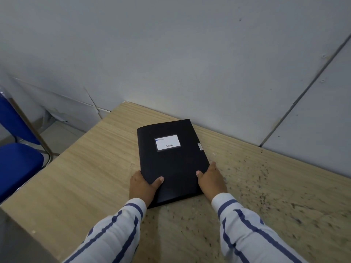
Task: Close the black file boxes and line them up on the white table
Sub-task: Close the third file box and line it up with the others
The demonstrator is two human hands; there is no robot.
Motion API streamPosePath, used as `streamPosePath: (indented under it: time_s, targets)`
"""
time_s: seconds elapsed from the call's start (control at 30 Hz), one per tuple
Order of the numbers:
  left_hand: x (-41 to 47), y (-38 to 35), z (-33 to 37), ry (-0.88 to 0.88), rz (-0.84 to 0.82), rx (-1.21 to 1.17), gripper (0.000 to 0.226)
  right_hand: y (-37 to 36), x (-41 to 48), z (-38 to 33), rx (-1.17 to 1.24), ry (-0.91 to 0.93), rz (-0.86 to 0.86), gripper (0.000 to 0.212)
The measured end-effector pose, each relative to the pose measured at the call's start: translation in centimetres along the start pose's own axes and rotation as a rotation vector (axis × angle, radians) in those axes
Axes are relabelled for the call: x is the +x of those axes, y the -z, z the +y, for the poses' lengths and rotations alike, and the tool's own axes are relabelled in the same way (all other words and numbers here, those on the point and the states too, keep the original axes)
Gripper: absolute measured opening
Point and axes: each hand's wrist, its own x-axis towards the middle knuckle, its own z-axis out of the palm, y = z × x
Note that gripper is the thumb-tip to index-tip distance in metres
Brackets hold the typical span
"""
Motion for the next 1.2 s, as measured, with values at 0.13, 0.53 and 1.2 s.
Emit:
streamPosePath:
  time_s: [0.13,0.53,1.2]
  targets:
    - [-0.2,-0.1,-0.4,0.045,-0.026,-0.045,0.086,0.9,-1.1,0.8,0.094,-0.027,-0.029,0.049]
    - [-7.0,1.5,-0.5,-0.03,0.008,-0.131,0.056,2.8,-7.1,3.1,0.26,0.13,-0.006,0.039]
    - [-26.0,-0.6,-2.6,-0.245,-0.12,-0.128,0.057,8.0,-25.0,16.7,0.39,0.139,0.249,0.031]
